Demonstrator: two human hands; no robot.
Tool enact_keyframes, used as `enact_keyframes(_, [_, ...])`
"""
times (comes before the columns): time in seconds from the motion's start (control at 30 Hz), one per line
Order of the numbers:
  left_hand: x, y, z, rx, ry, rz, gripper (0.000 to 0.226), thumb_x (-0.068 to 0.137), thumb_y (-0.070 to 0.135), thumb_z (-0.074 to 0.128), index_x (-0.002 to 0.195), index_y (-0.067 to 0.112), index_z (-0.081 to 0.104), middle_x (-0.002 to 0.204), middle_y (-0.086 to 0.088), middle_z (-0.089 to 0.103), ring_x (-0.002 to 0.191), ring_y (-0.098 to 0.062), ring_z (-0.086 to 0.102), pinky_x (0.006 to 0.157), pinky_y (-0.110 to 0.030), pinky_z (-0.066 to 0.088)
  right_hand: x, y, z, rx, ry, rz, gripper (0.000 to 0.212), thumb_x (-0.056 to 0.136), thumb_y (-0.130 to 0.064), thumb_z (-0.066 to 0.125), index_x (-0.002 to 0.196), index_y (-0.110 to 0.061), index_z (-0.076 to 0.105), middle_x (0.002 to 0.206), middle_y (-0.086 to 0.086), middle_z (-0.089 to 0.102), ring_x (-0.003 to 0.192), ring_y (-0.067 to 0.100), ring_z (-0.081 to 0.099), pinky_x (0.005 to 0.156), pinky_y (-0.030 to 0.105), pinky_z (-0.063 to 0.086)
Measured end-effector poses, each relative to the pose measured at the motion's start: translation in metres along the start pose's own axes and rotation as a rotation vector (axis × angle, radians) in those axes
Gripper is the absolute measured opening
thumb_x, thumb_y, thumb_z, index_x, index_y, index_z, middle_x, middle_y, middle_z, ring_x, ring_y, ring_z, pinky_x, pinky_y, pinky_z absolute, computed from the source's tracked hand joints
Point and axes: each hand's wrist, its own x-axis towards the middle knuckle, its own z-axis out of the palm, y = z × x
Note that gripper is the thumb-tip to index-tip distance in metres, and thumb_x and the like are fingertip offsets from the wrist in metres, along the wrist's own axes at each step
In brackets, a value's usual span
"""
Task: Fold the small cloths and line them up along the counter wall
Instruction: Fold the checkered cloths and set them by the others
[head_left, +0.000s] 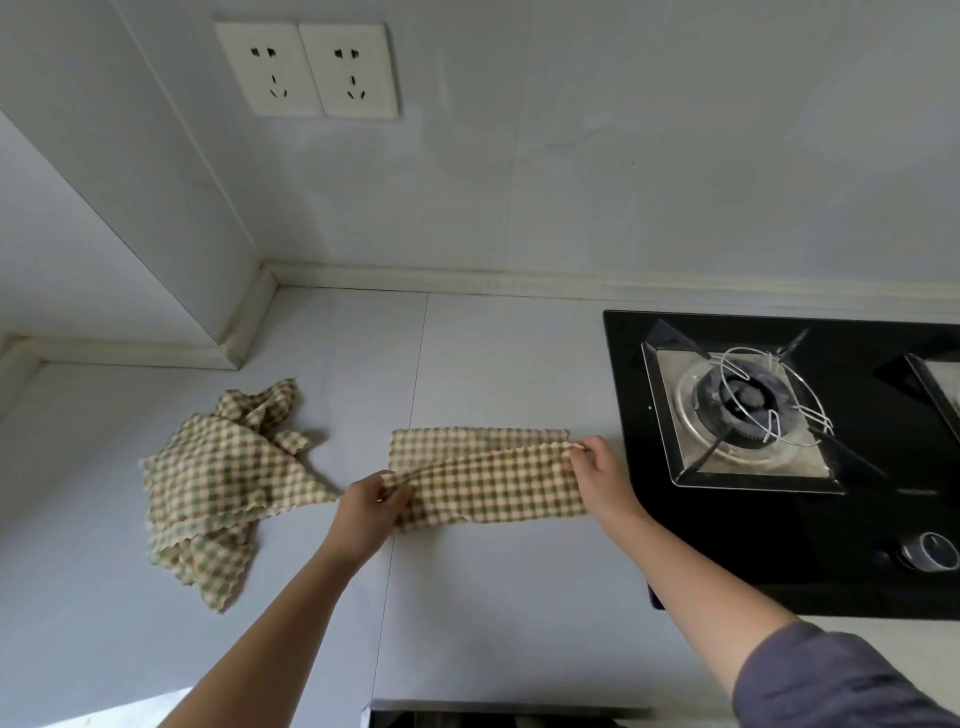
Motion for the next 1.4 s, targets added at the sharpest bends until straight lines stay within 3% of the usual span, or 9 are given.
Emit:
enact_keyframes(0.27, [0.030, 0.018, 0.008, 0.203, 0.073, -0.059, 0.034, 0.097, 0.021, 0.048, 0.065, 0.011, 0.042, 0.061, 0.000, 0.046, 0.068, -0.021, 0.044, 0.056, -0.030, 0.033, 0.014, -0.003, 0.007, -0.183, 0.019, 0.037, 0.020, 0.101, -0.022, 0.038, 0.109, -0.007, 0.050, 0.094, 0.005, 0.054, 0.084, 0.021, 0.051, 0.061, 0.029, 0.033])
enact_keyframes(0.67, [0.036, 0.022, 0.015, 0.469, 0.159, -0.131, 0.021, 0.099, 0.029, 0.040, 0.096, 0.010, 0.049, 0.086, -0.007, 0.057, 0.077, -0.028, 0.052, 0.064, -0.034, 0.039, 0.020, -0.012, 0.017, -0.561, 0.067, -0.012, 0.022, 0.101, -0.024, 0.034, 0.115, -0.009, 0.045, 0.101, 0.013, 0.065, 0.092, 0.033, 0.060, 0.065, 0.034, 0.039])
enact_keyframes(0.77, [0.026, 0.017, 0.012, 0.655, 0.351, 0.187, 0.020, 0.086, 0.011, 0.055, 0.106, 0.007, 0.053, 0.092, -0.008, 0.058, 0.078, -0.032, 0.058, 0.060, -0.037, 0.043, 0.009, -0.012, 0.009, -0.811, 0.199, -0.263, 0.031, 0.094, -0.023, 0.047, 0.123, -0.011, 0.049, 0.113, 0.008, 0.060, 0.103, 0.031, 0.057, 0.076, 0.038, 0.043])
enact_keyframes(0.83, [0.022, 0.012, 0.021, 0.715, 0.330, 0.418, 0.033, 0.083, 0.014, 0.054, 0.115, 0.006, 0.055, 0.108, -0.013, 0.061, 0.095, -0.034, 0.060, 0.074, -0.043, 0.049, -0.001, -0.007, 0.018, -0.849, 0.206, -0.444, 0.043, 0.089, -0.024, 0.048, 0.128, -0.007, 0.053, 0.129, 0.016, 0.055, 0.119, 0.037, 0.053, 0.094, 0.044, 0.046])
enact_keyframes(0.93, [0.021, 0.006, 0.046, 0.806, 0.119, 0.520, 0.056, 0.092, 0.037, 0.033, 0.140, 0.008, 0.038, 0.146, -0.013, 0.041, 0.136, -0.031, 0.036, 0.110, -0.051, 0.031, -0.012, 0.005, 0.048, -0.871, -0.004, -0.494, 0.060, 0.089, -0.039, 0.033, 0.140, -0.010, 0.044, 0.148, 0.020, 0.039, 0.136, 0.040, 0.035, 0.110, 0.053, 0.026])
enact_keyframes(1.07, [0.022, -0.014, 0.059, 0.873, -0.003, 0.485, 0.066, 0.094, 0.049, 0.025, 0.148, 0.012, 0.025, 0.156, -0.010, 0.021, 0.145, -0.026, 0.012, 0.114, -0.052, 0.010, -0.011, 0.024, 0.063, -1.008, -0.094, -0.458, 0.066, 0.090, -0.055, 0.030, 0.145, -0.020, 0.032, 0.152, 0.017, 0.032, 0.139, 0.037, 0.029, 0.110, 0.055, 0.014])
enact_keyframes(1.17, [0.018, -0.009, 0.061, 0.909, 0.001, 0.418, 0.068, 0.093, 0.053, 0.024, 0.147, 0.012, 0.031, 0.155, -0.011, 0.027, 0.143, -0.029, 0.021, 0.112, -0.053, 0.012, 0.002, 0.026, 0.055, -1.077, -0.159, -0.501, 0.068, 0.090, -0.058, 0.025, 0.148, -0.023, 0.026, 0.156, 0.012, 0.022, 0.142, 0.035, 0.021, 0.110, 0.055, 0.011])
enact_keyframes(1.27, [0.008, 0.004, 0.059, 0.946, 0.080, 0.343, 0.064, 0.091, 0.052, 0.031, 0.142, 0.014, 0.041, 0.147, -0.007, 0.041, 0.134, -0.027, 0.041, 0.108, -0.054, 0.017, 0.018, 0.013, 0.040, -1.141, -0.188, -0.564, 0.074, 0.087, -0.061, 0.009, 0.151, -0.027, 0.001, 0.156, 0.004, -0.014, 0.147, 0.030, -0.006, 0.114, 0.053, -0.011])
enact_keyframes(1.4, [-0.005, 0.022, 0.042, 0.986, 0.069, 0.148, 0.039, 0.093, 0.040, 0.041, 0.125, 0.019, 0.043, 0.117, 0.002, 0.058, 0.107, -0.019, 0.054, 0.098, -0.040, 0.028, 0.005, 0.004, 0.022, -0.986, -0.135, -0.586, 0.062, 0.098, -0.031, 0.038, 0.153, -0.025, 0.008, 0.160, -0.001, -0.011, 0.146, 0.020, -0.015, 0.110, 0.044, -0.021])
